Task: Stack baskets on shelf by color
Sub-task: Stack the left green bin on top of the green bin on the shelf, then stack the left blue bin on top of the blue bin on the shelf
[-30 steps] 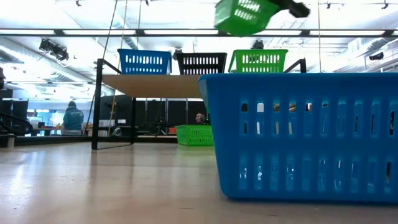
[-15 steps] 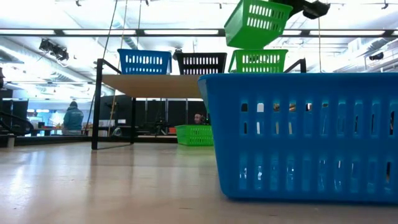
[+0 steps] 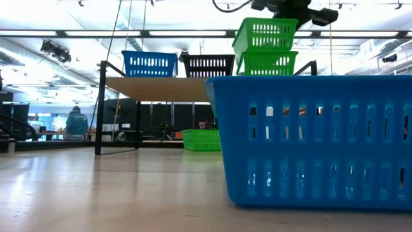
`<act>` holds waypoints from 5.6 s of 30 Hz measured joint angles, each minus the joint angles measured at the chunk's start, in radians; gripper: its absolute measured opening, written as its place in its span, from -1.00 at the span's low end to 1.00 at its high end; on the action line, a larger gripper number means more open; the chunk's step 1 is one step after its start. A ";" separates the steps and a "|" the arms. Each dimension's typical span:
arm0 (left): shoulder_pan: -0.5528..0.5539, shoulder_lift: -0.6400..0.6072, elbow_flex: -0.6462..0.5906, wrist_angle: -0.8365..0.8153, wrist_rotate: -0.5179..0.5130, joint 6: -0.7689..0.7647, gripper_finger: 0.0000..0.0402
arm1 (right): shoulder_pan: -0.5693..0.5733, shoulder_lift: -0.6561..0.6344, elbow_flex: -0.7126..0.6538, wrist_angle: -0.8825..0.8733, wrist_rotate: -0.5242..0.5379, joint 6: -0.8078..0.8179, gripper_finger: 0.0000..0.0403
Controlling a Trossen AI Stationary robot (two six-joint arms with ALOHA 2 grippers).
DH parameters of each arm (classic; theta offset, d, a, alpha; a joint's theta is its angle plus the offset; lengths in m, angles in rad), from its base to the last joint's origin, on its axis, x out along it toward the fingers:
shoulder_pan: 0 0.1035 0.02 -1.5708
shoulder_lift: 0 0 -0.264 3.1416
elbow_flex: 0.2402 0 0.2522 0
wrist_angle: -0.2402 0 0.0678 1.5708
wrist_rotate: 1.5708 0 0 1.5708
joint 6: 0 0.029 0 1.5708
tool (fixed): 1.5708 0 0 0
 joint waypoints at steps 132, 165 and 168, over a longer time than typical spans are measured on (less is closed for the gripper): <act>-0.167 0.317 0.000 0.027 0.350 -0.133 -0.23 | 0.453 -0.138 0.052 -0.057 -0.289 -0.631 -0.31; -0.360 0.643 0.000 0.301 0.515 -0.192 -0.10 | 1.043 -0.165 -0.104 -0.060 -0.029 -0.177 -0.30; -0.362 0.691 0.000 0.296 0.514 -0.191 -0.10 | 1.060 -0.165 -0.143 -0.036 -0.051 -0.163 -0.30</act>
